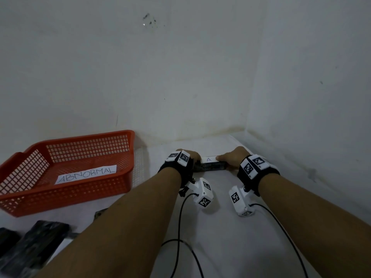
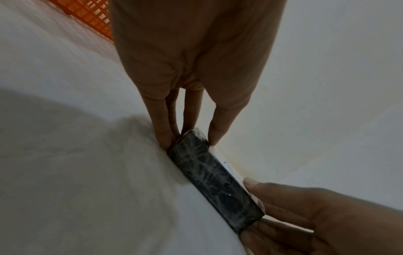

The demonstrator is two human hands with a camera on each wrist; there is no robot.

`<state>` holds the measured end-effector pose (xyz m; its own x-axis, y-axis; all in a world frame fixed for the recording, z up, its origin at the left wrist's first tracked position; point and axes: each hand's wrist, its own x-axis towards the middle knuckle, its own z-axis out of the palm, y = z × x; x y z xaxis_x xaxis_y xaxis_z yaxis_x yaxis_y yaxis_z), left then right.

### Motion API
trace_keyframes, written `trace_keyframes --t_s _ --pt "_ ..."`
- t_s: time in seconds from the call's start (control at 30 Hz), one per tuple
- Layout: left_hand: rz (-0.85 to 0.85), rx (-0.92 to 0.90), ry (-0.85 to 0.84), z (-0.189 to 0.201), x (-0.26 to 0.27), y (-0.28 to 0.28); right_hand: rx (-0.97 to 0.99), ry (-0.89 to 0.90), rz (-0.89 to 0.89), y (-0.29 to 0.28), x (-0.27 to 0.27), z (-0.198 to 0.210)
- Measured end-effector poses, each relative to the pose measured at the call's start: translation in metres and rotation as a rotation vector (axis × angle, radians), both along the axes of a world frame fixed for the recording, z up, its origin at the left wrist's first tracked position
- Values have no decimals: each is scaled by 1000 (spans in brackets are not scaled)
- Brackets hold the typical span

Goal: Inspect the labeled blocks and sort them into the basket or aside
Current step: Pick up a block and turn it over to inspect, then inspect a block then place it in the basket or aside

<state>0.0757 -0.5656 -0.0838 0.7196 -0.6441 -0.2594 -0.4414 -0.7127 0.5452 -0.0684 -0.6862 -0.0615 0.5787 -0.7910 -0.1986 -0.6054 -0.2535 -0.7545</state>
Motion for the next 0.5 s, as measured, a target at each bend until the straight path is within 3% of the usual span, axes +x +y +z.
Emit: trace_keyframes --t_s 0.27,0.4,0.5 --pt "80 -124 44 20 -16 17 -42 55 87 -2 -5 6" --pt "135 -195 17 47 -18 31 -264 172 191 16 -20 33" --pt "121 -211 -9 78 -28 52 -370 161 235 39 -30 49"
